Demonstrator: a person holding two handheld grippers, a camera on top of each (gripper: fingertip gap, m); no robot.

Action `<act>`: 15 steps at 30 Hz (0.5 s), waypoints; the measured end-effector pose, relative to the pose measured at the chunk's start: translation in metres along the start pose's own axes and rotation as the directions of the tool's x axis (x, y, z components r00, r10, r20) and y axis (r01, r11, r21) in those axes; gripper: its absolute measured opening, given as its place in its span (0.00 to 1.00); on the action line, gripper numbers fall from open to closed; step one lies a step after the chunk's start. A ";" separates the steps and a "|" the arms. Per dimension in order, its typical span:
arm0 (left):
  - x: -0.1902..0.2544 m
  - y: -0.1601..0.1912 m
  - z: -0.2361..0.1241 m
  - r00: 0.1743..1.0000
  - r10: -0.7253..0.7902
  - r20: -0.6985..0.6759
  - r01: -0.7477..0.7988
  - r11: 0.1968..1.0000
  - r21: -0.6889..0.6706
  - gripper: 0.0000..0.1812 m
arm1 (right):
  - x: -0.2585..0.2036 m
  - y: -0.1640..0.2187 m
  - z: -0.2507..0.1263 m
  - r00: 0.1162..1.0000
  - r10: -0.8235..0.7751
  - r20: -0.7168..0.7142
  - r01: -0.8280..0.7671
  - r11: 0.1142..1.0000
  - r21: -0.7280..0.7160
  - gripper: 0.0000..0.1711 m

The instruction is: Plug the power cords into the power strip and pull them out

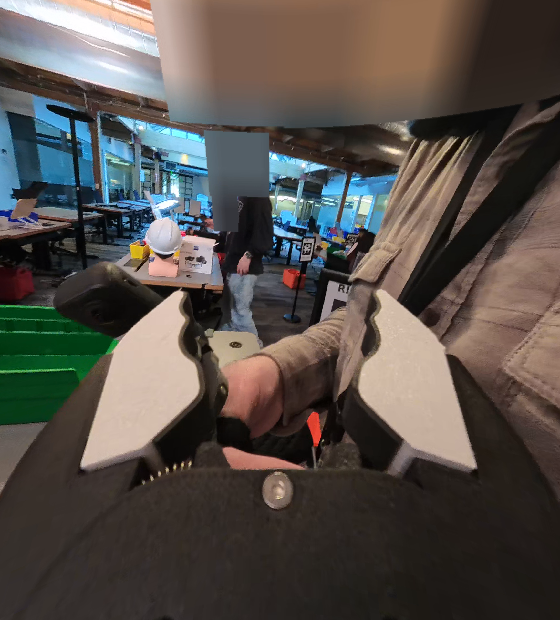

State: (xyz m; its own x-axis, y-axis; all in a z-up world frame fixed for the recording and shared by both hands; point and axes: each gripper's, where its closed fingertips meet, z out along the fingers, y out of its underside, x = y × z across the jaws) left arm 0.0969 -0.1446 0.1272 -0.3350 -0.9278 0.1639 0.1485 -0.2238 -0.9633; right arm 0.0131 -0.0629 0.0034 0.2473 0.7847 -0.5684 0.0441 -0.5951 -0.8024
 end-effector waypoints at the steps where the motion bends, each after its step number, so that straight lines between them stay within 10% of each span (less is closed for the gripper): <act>1: 0.002 -0.002 0.001 1.000 -0.002 -0.010 0.003 1.000 0.009 0.53 | -0.001 -0.001 0.001 1.000 -0.021 -0.006 0.021 1.000 -0.001 0.34; 9: 0.042 -0.014 0.019 0.974 0.024 -0.226 -0.020 1.000 0.020 0.26 | -0.022 0.007 0.023 0.976 0.030 0.215 0.000 0.990 -0.138 0.31; 13: 0.052 -0.048 0.013 0.940 0.068 -0.335 -0.013 0.987 0.163 0.08 | -0.056 0.000 0.018 0.865 0.111 0.489 -0.081 0.993 -0.082 0.10; 15: 0.055 -0.077 0.003 0.927 0.062 -0.369 0.049 0.958 0.284 0.09 | -0.062 -0.009 0.007 0.823 0.111 0.557 -0.111 0.993 -0.035 0.15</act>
State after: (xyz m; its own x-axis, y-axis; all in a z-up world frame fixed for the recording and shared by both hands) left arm 0.0697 -0.1793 0.2111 -0.6448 -0.7642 0.0139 0.3898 -0.3444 -0.8541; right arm -0.0091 -0.1051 0.0449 -0.3311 0.6761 -0.6582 0.0504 -0.6839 -0.7278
